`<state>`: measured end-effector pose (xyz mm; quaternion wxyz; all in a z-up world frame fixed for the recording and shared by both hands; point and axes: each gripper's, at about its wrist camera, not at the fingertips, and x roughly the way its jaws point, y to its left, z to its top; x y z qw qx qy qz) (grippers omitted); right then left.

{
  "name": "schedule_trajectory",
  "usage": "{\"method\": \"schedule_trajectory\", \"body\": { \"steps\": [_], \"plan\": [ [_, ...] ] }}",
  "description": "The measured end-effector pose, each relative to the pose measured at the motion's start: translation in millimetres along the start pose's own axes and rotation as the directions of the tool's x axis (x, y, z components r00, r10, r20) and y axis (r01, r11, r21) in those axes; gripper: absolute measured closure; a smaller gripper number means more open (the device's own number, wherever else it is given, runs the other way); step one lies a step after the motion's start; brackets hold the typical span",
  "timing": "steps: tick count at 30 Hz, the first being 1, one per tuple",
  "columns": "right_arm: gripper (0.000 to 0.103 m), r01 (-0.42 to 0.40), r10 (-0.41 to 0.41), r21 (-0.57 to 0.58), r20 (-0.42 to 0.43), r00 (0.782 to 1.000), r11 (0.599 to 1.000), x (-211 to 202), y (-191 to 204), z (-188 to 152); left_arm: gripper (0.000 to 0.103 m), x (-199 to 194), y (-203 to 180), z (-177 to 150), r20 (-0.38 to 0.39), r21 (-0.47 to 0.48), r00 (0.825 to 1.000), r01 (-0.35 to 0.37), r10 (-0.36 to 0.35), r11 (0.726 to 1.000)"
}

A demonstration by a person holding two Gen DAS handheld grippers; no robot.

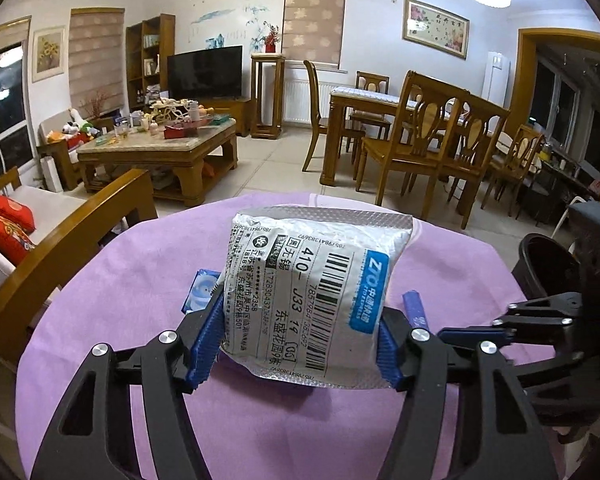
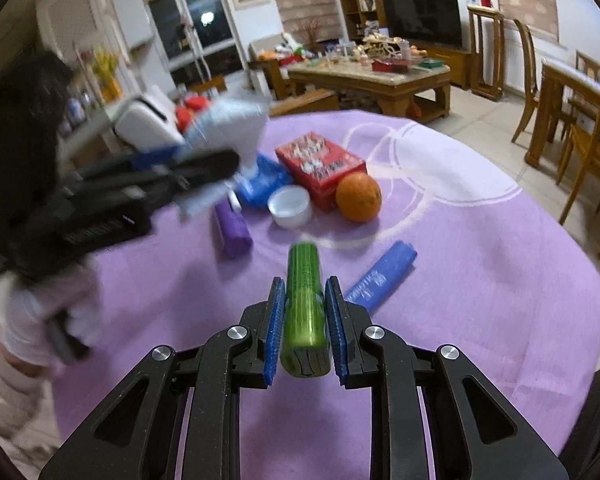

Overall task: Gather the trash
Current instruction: 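Lift the foil packet and gum tube off the table with both tools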

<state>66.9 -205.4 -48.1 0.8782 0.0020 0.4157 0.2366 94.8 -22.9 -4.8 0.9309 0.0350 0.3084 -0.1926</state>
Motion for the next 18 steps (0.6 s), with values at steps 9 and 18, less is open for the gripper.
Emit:
{"method": "schedule_trajectory", "body": {
  "steps": [9,18],
  "plan": [
    [0.078,0.044,-0.053,-0.088,-0.105,0.993,0.995,34.1,20.6,0.7,0.039,-9.3,0.1,-9.4,-0.005,0.01,1.0,-0.004,0.004,1.0],
    [0.082,-0.009,0.01,0.01,-0.025,1.0,1.0,19.4,12.8,2.6,0.039,-12.6,-11.3,-10.9,0.003,0.019,1.0,0.005,-0.005,1.0]
  ]
}}
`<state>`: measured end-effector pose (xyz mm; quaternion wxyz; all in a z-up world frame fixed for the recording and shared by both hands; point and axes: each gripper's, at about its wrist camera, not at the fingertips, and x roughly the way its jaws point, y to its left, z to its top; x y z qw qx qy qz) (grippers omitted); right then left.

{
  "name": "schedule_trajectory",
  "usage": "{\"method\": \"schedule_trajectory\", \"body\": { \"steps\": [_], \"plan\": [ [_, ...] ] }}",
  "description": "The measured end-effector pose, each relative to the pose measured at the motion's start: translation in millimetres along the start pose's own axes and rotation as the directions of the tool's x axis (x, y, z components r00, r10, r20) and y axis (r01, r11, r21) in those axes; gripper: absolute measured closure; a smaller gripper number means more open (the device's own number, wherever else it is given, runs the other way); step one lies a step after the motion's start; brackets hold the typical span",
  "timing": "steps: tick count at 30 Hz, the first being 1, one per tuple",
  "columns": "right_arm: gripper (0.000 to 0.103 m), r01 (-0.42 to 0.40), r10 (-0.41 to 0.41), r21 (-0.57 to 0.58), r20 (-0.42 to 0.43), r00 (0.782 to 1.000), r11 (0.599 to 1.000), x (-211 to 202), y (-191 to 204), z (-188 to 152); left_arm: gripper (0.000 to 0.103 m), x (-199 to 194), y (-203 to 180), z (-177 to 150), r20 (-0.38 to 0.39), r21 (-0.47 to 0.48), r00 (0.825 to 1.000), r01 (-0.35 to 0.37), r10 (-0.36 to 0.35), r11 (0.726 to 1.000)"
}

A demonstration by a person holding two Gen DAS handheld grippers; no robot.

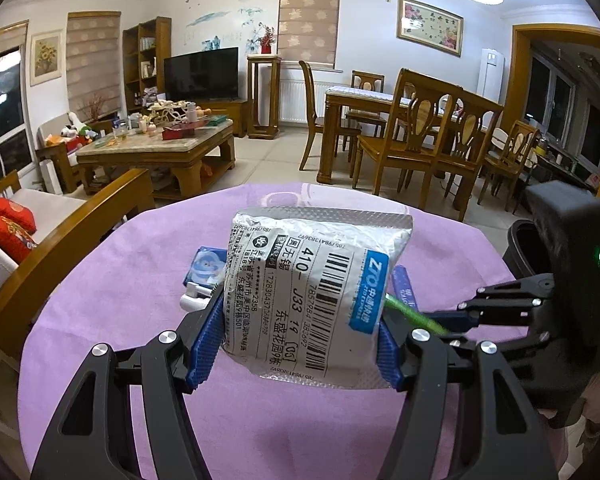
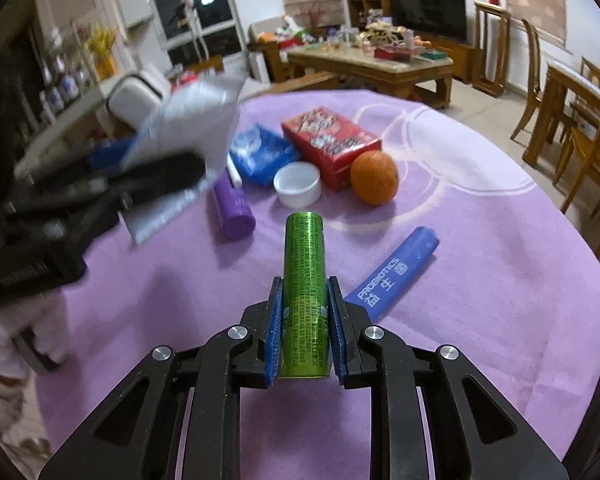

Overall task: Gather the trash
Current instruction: 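Lift the foil packet and gum tube off the table with both tools, then carry the foil packet and gum tube with both tools over the bin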

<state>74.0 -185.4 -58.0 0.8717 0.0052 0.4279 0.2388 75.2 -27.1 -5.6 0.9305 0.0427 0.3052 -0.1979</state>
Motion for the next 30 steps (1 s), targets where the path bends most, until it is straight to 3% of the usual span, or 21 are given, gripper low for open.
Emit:
{"method": "schedule_trajectory", "body": {
  "steps": [5,12,19,30],
  "plan": [
    [0.082,-0.006,-0.001,0.064,0.114,0.994,0.998,-35.3,-16.2,0.4,0.039,-2.1,-12.0,2.5,0.023,0.017,1.0,0.014,-0.015,1.0],
    [0.082,-0.007,-0.034,0.147,0.274,0.961,0.989,-98.4,-46.9,-10.5,0.039,-9.3,-46.2,7.6,0.072,0.081,0.997,0.018,-0.024,0.997],
    [0.082,0.044,-0.111,0.197,0.343,0.933,0.979,-151.9,-78.9,-35.7,0.039,-12.1,-89.9,14.9,0.101,0.139,0.992,0.066,-0.08,0.988],
    [0.082,0.12,-0.245,0.324,0.378,0.893,0.938,-219.4,-149.1,-100.6,0.039,-2.7,-163.2,15.9,0.099,0.211,0.978,0.162,-0.186,0.964]
  ]
}}
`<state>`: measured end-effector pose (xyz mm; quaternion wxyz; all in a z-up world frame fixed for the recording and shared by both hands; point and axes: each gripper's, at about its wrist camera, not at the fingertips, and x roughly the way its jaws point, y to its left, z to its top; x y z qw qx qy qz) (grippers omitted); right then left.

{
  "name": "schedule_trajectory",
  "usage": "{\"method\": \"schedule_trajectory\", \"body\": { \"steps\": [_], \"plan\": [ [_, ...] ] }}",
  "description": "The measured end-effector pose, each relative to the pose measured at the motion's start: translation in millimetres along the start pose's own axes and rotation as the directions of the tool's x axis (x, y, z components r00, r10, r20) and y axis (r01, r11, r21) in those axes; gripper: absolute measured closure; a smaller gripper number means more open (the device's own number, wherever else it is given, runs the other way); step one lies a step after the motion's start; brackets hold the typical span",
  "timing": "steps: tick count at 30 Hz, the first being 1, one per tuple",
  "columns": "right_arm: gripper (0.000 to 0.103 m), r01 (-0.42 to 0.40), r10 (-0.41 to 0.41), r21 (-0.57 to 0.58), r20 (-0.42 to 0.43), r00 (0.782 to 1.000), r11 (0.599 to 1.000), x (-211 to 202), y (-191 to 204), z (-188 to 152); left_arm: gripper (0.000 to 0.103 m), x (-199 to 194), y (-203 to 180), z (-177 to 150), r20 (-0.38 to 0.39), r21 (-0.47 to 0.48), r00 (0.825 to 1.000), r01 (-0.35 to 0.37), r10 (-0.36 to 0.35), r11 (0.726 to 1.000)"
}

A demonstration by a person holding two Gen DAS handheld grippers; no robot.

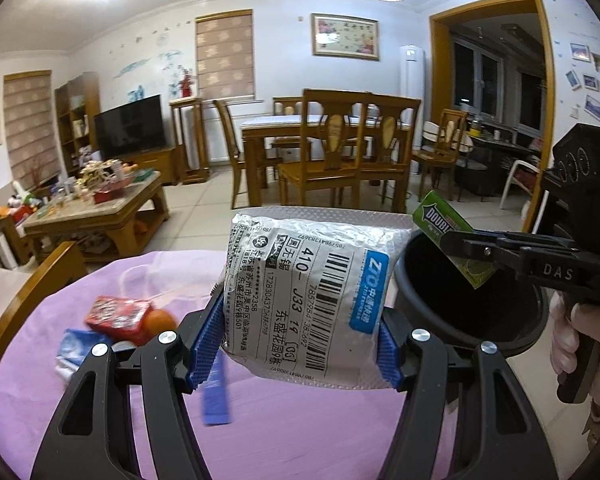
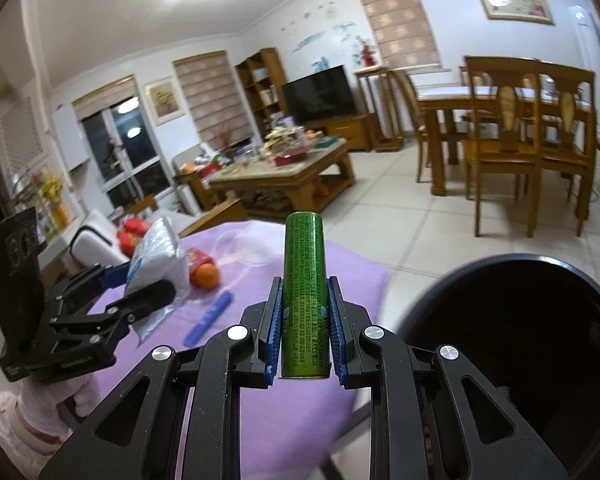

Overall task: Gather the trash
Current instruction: 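Carry the foil packet and gum tube with both tools over the bin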

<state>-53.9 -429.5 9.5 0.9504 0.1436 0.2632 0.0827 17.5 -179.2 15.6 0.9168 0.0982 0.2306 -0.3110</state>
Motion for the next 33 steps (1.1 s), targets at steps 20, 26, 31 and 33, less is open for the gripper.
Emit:
{"method": "schedule_trajectory", "body": {
  "steps": [20,26,31,33],
  "plan": [
    [0.082,0.171,-0.181,0.171,0.049,0.982,0.97,-97.4,-143.3,-45.9,0.039,54.1,-130.4,3.0,-0.057,0.077,0.976,0.214,-0.21,0.974],
    [0.082,0.193,-0.207,0.214,0.046,0.977,0.958,-106.6,-172.0,-59.0,0.039,71.0,-160.0,-2.4,-0.084,0.083,0.964,0.259,-0.252,0.962],
    [0.082,0.204,-0.22,0.241,0.043,0.974,0.949,-108.7,-182.4,-68.4,0.039,90.0,-180.7,-5.3,-0.13,0.084,0.95,0.297,-0.285,0.951],
    [0.082,0.208,-0.225,0.255,0.04,0.974,0.944,-106.7,-184.7,-71.8,0.039,98.0,-186.4,-5.9,-0.148,0.08,0.944,0.31,-0.296,0.947]
  ]
}}
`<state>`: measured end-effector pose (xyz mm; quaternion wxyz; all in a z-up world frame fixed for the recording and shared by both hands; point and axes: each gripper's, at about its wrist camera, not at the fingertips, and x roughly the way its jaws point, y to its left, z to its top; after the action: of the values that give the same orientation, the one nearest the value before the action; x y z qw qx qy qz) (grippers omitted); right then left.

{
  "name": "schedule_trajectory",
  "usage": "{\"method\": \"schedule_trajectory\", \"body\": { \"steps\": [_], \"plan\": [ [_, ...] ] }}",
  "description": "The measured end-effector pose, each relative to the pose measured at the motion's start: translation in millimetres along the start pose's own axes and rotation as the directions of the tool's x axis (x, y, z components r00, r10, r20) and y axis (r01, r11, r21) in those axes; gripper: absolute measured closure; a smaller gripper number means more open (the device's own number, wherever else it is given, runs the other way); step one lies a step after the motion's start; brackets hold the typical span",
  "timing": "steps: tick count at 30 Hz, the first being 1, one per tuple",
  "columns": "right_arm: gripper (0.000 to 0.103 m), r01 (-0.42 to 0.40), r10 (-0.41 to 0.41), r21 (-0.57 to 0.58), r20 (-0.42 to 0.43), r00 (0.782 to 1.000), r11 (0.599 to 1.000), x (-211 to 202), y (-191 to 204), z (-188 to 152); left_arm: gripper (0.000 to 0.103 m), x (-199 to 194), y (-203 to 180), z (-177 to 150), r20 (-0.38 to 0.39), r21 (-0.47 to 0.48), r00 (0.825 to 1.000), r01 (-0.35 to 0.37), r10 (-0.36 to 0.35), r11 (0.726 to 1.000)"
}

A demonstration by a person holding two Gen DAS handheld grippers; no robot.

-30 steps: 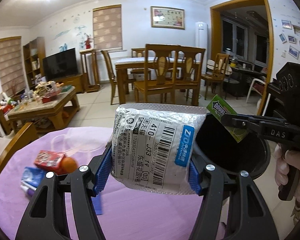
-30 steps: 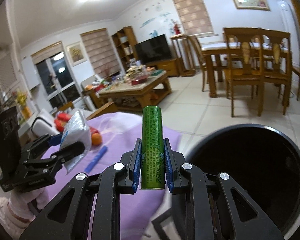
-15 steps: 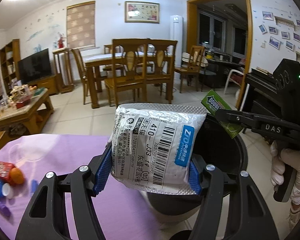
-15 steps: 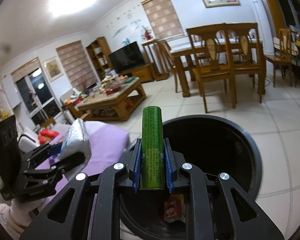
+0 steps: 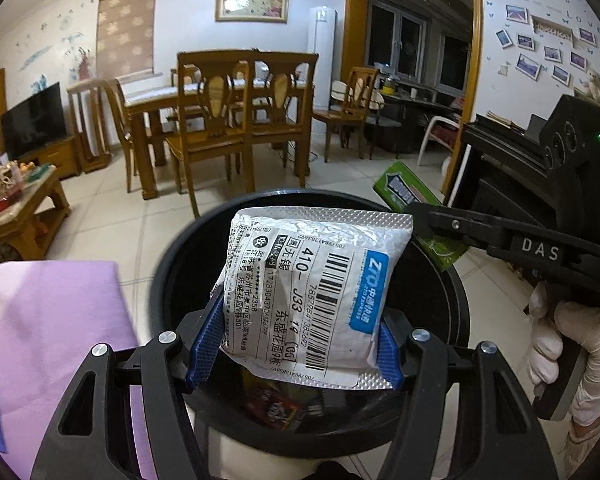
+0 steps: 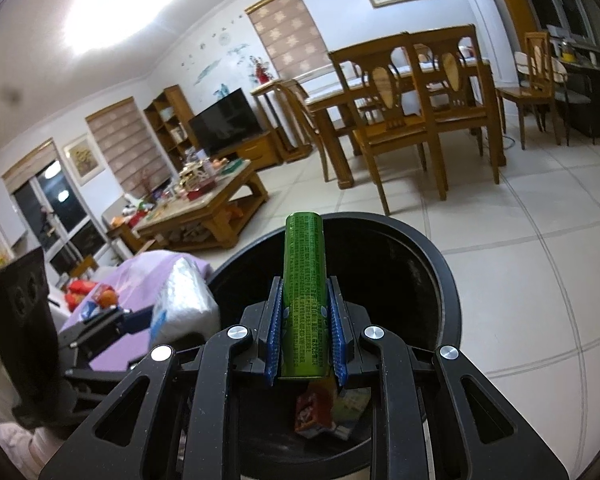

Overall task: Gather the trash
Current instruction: 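Carry the foil packet and gum tube with both tools over the bin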

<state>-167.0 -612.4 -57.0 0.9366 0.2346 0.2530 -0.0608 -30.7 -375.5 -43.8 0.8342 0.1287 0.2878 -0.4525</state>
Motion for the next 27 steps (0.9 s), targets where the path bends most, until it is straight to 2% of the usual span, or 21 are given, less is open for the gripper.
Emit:
{"method": "schedule_trajectory", "body": {
  "steps": [11,27],
  "plan": [
    [0.082,0.016,-0.016,0.047,-0.014,1.0,0.999,22.2,-11.6,-9.6,0.039,29.1,-11.9,-8.0,-0.079,0.008,0.997,0.024,-0.024,1.0],
    [0.082,0.013,-0.011,0.063,-0.031,0.999,0.998,39.4,-8.5,-9.1,0.039,37.6,-14.8,-9.6,-0.11,0.011,0.994,0.029,-0.028,1.0]
  ]
}}
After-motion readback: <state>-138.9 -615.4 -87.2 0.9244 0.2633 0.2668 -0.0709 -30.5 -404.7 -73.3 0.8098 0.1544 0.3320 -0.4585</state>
